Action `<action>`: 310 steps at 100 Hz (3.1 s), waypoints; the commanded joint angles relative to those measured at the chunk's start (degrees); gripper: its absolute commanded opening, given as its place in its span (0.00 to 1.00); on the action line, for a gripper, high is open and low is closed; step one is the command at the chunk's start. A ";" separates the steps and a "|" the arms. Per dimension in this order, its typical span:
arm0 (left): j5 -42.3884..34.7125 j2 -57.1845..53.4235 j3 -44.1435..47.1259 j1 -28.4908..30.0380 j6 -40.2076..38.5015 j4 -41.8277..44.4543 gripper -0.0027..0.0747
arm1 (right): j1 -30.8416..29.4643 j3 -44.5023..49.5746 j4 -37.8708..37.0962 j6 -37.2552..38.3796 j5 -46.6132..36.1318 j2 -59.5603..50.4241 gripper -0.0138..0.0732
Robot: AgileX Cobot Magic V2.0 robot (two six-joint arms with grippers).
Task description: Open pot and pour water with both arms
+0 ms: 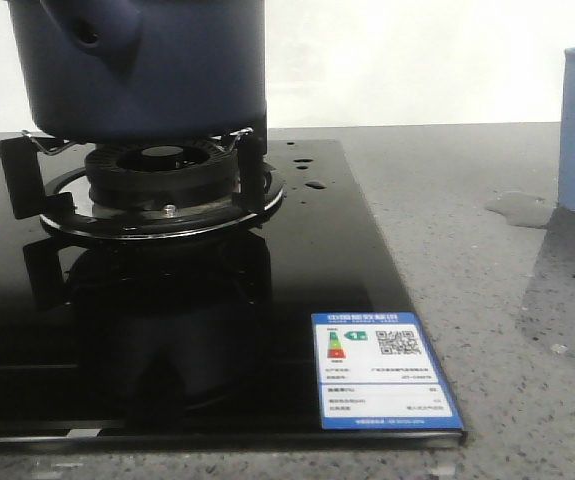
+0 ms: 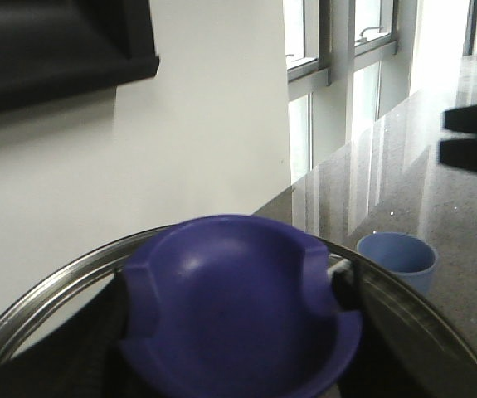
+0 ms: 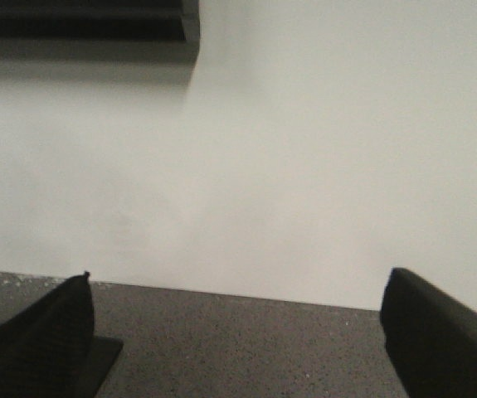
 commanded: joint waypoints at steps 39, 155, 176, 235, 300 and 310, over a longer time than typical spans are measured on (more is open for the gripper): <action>0.78 13.01 -1.79 -0.29 0.16 -6.58 0.39 | -0.18 -3.84 0.69 0.11 12.70 -12.21 0.08; -9.14 -0.79 -1.54 -2.94 3.45 -6.91 0.30 | -0.18 -3.73 -0.28 -0.26 16.95 -12.97 0.08; -23.29 -17.79 9.60 -2.94 -1.37 -1.00 0.08 | -0.18 0.57 -0.28 -7.01 17.23 -19.85 0.08; -28.10 -47.94 48.78 -2.94 -1.37 -1.41 0.01 | -0.18 25.03 0.72 -7.63 12.84 -42.53 0.08; -27.99 -48.05 48.81 -2.94 -1.37 -1.41 0.01 | -0.18 25.03 0.72 -7.63 12.46 -42.53 0.08; -28.43 -48.05 48.81 -2.94 -1.37 -1.67 0.01 | -0.18 25.03 0.72 -7.63 12.46 -42.53 0.08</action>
